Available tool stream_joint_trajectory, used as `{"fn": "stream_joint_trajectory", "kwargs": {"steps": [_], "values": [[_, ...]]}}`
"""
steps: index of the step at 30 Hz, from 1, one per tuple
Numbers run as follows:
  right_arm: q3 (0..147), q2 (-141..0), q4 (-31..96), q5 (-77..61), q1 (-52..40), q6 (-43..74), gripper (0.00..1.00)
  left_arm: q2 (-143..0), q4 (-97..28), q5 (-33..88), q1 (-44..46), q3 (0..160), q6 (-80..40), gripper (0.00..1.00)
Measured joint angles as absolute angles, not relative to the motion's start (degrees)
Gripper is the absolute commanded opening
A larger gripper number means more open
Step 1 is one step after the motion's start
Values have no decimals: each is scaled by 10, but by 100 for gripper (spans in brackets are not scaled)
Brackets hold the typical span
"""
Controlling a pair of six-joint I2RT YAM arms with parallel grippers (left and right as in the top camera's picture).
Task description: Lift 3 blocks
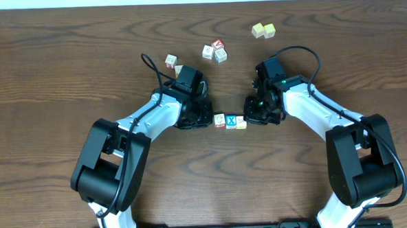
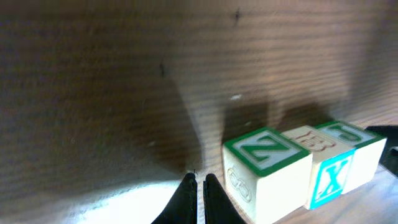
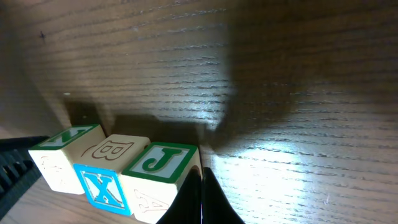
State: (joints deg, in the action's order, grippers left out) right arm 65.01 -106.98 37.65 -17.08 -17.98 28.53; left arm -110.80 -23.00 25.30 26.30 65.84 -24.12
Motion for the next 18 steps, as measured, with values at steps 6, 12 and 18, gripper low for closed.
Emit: {"fn": "stream_joint_trajectory", "kwargs": {"steps": [6, 12, 18], "values": [[650, -1070, 376, -169, -180, 286, 1, -1108, -202, 253, 263, 658, -240, 7], [650, -1070, 376, -169, -180, 287, 1, -1108, -181, 253, 263, 658, -239, 7], [650, -1070, 376, -169, -180, 287, 1, -1108, -162, 257, 263, 658, -238, 7]]}}
